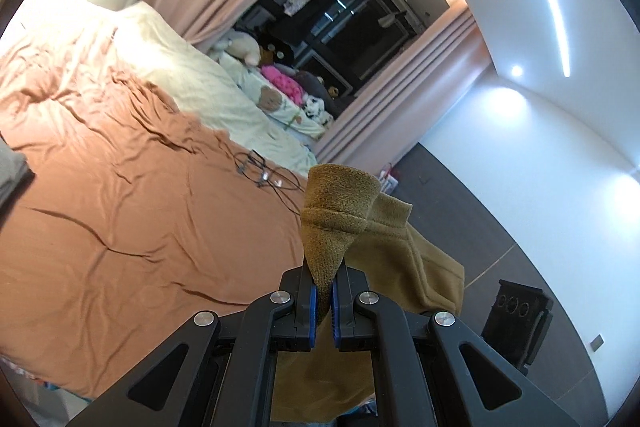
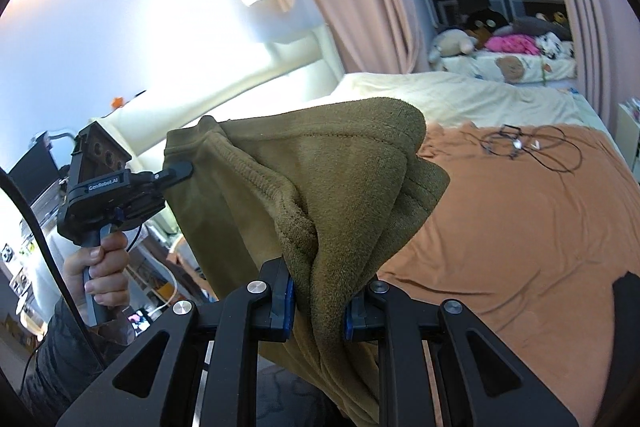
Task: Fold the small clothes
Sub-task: 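Lift the folded bundle off the blanket with both tools and hold it up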
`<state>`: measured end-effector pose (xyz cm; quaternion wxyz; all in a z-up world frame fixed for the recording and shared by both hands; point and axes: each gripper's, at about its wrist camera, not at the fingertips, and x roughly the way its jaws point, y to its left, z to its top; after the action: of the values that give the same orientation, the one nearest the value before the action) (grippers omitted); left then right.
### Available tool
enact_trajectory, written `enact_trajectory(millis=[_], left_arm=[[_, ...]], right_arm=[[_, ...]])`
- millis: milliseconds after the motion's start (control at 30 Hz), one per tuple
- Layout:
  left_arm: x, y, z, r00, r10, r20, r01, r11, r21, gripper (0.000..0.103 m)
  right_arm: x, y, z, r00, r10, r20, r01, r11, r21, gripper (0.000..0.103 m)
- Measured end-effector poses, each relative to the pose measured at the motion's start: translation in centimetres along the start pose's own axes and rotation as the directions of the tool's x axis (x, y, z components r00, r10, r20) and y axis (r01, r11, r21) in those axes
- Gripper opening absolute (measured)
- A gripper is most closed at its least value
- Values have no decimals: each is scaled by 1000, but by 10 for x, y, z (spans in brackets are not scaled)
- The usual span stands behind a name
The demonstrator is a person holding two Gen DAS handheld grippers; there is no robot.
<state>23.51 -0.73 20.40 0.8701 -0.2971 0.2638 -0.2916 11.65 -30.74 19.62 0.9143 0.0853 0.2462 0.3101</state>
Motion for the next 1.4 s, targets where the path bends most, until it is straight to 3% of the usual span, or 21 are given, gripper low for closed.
enact_trajectory(millis=[433, 933, 1400], left_arm=[[-89, 20, 13, 993, 48, 105, -49, 999, 6, 5], [-182, 104, 37, 976, 107, 192, -102, 994, -34, 5], [-272, 171, 88, 948, 168, 272, -169, 985, -21, 5]], right_arm=[[41, 4, 12, 994, 102, -47, -105, 992, -73, 14], [132, 39, 29, 976, 186, -115, -200, 972, -121, 14], [197, 86, 35, 943, 312, -118, -329, 929, -169, 14]])
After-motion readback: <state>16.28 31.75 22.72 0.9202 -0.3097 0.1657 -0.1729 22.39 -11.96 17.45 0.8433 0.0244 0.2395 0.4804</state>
